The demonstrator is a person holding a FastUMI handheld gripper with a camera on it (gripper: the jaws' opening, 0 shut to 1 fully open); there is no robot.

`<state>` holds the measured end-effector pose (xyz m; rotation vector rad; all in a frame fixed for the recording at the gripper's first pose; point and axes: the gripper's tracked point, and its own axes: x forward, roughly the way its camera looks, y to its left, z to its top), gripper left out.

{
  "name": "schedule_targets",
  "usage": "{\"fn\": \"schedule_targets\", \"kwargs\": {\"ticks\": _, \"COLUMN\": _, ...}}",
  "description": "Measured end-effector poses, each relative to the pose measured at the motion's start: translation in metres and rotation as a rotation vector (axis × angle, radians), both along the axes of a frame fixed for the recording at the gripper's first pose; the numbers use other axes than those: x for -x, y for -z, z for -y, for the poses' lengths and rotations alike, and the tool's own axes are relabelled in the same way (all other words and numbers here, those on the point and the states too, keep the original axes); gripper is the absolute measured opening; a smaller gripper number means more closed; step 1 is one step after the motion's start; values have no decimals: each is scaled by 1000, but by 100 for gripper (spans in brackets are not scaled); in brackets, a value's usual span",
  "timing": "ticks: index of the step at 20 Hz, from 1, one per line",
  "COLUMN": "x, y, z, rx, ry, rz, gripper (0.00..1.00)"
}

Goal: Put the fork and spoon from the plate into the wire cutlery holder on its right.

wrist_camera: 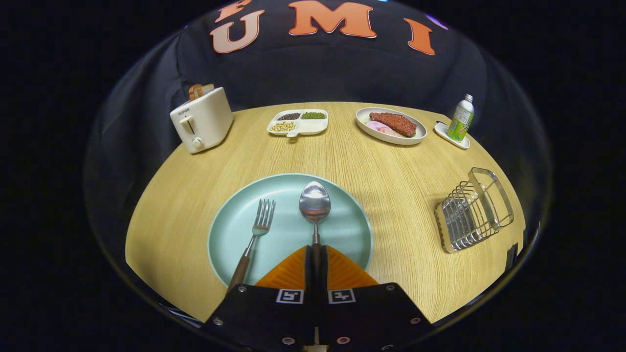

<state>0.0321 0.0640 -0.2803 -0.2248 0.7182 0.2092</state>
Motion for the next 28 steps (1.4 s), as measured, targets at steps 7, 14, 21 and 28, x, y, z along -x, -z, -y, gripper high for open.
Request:
{"fn": "schedule_targets", "kwargs": {"ticks": 7, "x": 12, "y": -69, "z": 22, "rx": -29, "ry": -42, "rz": -23, "gripper": 4}}
{"fn": "schedule_targets", "kwargs": {"ticks": 14, "x": 18, "y": -141, "z": 112, "rx": 73, "ry": -7, "rz": -82, "gripper": 4}}
{"fn": "schedule_targets", "kwargs": {"ticks": 21, "x": 26, "y": -150, "z": 193, "rx": 295, "ry": -21, "rz": -249, "gripper": 4}}
{"fn": "schedule_targets", "kwargs": {"ticks": 28, "x": 2, "y": -134, "z": 213, "rx": 340, "ry": -23, "rz": -432, "gripper": 4}}
